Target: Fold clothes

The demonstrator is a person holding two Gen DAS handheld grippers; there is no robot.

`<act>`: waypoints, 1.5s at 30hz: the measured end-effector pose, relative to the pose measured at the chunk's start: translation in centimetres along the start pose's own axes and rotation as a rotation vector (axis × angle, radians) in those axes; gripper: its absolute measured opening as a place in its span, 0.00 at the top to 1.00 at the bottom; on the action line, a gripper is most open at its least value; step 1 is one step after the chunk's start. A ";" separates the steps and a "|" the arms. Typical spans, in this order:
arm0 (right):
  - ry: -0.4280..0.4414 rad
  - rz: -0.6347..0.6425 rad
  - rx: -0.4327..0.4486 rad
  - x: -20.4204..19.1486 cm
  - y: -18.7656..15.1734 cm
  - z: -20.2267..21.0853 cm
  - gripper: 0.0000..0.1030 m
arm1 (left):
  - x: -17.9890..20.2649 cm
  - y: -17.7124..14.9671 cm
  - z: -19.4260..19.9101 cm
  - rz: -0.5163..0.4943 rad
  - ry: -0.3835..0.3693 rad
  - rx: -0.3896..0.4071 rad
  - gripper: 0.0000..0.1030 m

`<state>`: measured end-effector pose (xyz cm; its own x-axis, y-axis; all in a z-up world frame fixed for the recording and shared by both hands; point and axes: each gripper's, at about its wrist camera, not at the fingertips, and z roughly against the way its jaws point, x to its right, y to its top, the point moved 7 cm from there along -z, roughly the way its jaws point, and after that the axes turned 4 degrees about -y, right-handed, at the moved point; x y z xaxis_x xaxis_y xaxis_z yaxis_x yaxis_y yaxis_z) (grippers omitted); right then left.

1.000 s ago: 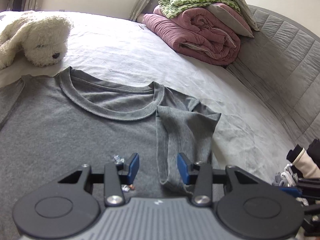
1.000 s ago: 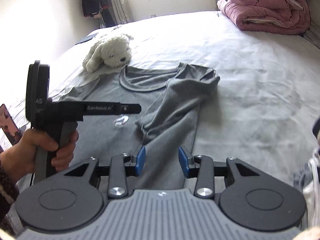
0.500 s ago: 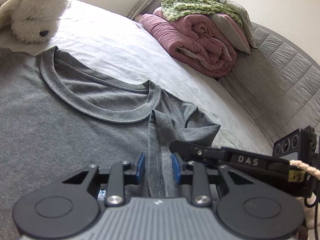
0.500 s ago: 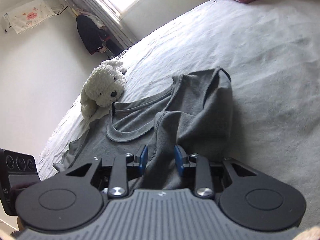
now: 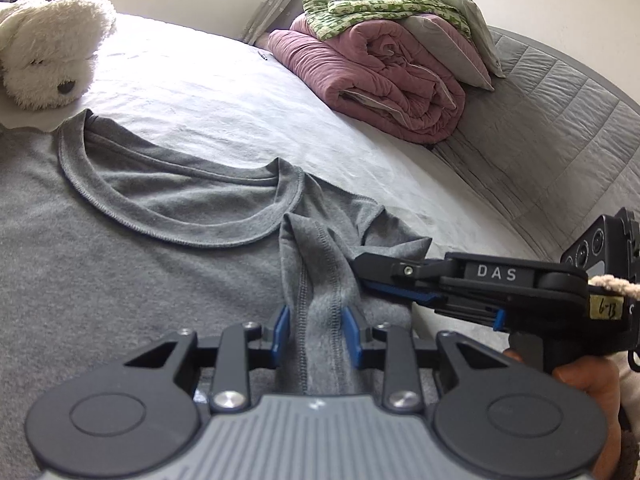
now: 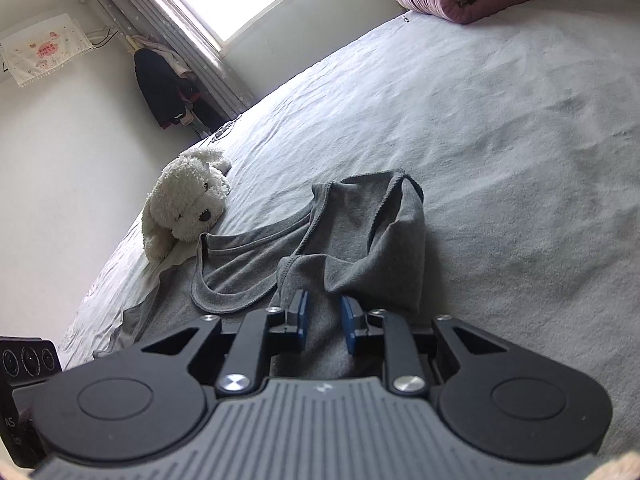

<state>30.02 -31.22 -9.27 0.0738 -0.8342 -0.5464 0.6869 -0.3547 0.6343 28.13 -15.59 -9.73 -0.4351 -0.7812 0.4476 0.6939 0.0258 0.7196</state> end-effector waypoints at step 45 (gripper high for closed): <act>0.030 0.027 0.098 -1.5 1.2 1.6 0.68 | -2.3 3.6 1.1 0.134 0.048 0.119 0.59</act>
